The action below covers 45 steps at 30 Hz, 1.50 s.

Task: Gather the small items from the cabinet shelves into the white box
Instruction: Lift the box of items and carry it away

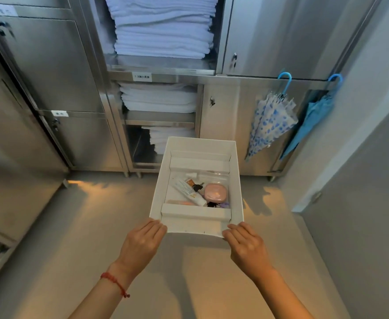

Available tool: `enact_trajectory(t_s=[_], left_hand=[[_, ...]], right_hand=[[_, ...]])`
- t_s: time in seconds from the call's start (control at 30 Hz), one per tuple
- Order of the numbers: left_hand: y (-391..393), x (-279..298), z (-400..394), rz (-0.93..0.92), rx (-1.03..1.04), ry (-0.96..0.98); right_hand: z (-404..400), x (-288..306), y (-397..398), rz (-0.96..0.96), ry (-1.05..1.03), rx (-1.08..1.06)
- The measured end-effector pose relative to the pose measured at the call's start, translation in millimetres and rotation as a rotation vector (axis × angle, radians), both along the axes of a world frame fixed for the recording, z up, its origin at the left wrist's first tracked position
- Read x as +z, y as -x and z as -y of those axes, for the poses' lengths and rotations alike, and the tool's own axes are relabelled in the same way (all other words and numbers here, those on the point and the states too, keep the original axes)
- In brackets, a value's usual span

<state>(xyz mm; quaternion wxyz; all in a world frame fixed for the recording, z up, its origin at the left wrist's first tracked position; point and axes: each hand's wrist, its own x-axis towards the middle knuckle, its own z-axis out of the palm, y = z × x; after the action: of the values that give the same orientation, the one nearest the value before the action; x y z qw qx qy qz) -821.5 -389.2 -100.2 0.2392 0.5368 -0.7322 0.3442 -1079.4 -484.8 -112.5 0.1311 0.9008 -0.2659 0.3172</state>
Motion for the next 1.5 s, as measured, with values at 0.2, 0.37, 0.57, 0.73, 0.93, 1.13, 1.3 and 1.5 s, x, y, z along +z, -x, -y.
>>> enact_trajectory(t_s=[0.2,0.37,0.57,0.73,0.93,1.13,1.3,1.5], left_hand=[[34.6,2.7,40.2,-0.004,-0.088,-0.025],[52.9,2.8,74.6,-0.002,-0.172,-0.025],[68.9,-3.2,129.9,-0.005,-0.273,-0.021],[79.3,-3.8,179.5,-0.004,-0.364,-0.027],[86.5,-6.3,229.9,-0.004,-0.459,-0.042],[101.7,-8.1,270.1,-0.010,-0.556,-0.047],[118.8,-6.5,290.2,-0.035,-0.603,-0.056],[151.7,-10.3,313.6,-0.023,-0.635,-0.098]], right_hand=[[19.0,-1.2,41.4,0.002,-0.014,-0.088],[30.3,-6.3,65.0,0.007,-0.039,-0.169],[53.9,-6.1,85.9,-0.005,-0.047,-0.298],[78.5,-7.6,96.7,-0.002,-0.029,-0.389],[102.3,-7.6,102.8,-0.011,-0.058,-0.479],[119.5,-6.2,114.7,-0.020,-0.040,-0.550],[130.4,-6.7,128.8,-0.005,-0.018,-0.595],[144.7,-13.3,159.6,0.006,-0.035,-0.623]])
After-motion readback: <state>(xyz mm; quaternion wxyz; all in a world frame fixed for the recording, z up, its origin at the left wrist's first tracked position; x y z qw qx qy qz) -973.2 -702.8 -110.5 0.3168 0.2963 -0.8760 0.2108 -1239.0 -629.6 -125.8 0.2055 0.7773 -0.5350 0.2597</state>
